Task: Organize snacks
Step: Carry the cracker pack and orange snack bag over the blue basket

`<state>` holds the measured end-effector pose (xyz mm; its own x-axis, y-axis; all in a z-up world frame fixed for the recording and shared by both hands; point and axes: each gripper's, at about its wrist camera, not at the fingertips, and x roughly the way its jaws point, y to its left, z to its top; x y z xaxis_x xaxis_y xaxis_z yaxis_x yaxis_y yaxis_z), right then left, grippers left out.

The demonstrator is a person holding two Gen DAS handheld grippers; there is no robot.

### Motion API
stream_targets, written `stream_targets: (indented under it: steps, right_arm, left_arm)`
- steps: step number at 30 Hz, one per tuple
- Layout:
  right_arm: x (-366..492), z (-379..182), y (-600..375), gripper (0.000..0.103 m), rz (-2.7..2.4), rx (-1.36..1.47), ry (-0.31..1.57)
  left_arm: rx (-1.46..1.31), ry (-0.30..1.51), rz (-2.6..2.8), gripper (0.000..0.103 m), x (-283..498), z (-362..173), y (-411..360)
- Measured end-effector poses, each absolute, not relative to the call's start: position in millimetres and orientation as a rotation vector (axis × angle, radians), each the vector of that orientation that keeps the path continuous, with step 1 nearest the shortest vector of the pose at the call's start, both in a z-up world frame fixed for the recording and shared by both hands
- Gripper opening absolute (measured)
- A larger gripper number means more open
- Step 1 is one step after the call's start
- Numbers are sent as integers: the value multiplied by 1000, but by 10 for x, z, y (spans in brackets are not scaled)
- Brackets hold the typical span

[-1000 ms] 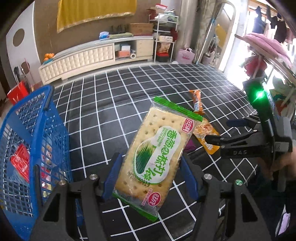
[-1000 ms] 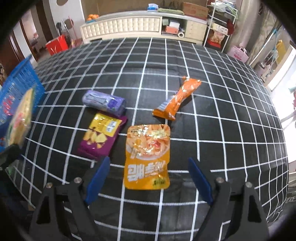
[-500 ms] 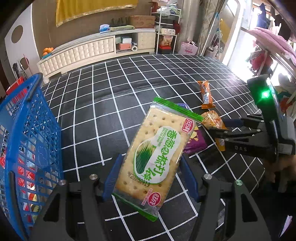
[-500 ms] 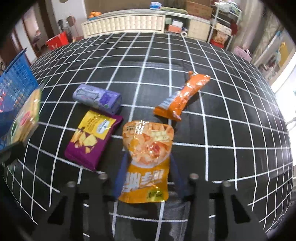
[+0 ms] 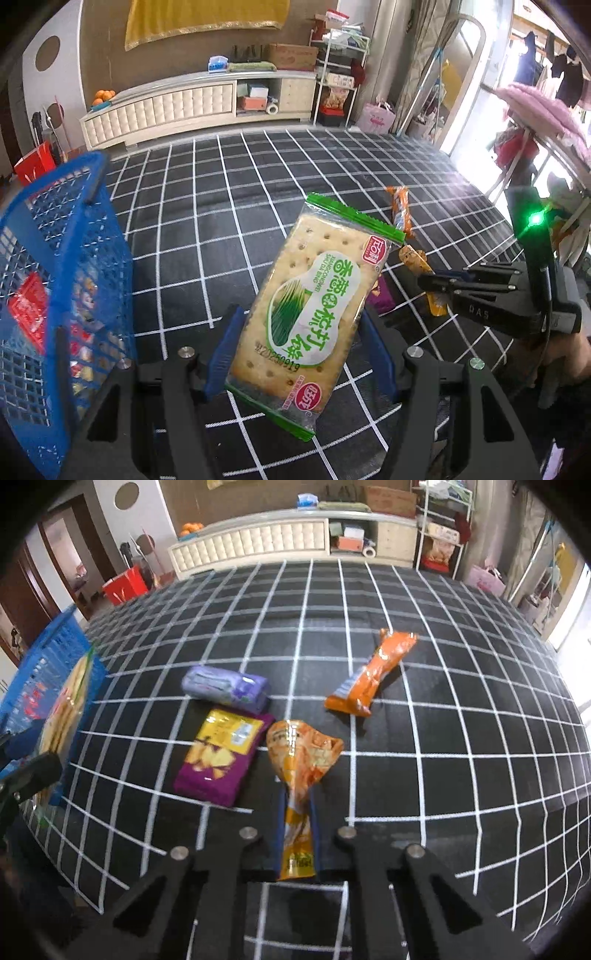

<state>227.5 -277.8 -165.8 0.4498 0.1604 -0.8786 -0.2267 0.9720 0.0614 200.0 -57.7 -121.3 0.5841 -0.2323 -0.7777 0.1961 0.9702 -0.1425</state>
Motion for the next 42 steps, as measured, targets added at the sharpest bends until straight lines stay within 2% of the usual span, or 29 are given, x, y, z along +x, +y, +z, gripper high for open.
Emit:
stream_targets:
  steps: [11,17,26,42]
  right_arm:
    - [1914,-640,-2249,15,394,-108,861]
    - [1888,-345,-1686,15,508,-117,791]
    - [1836,-251,-1081,15,639,-117,767]
    - [2263,-487,-485,15,711,-81,849]
  left_arm:
    - [-11,766,-210,62,1628,-446,-225]
    - [-8,726,-156,62,1414,-109,141]
    - [-9,725,-38,62,1298,49,753]
    - [-168,906,75,62,1877,-312,1308]
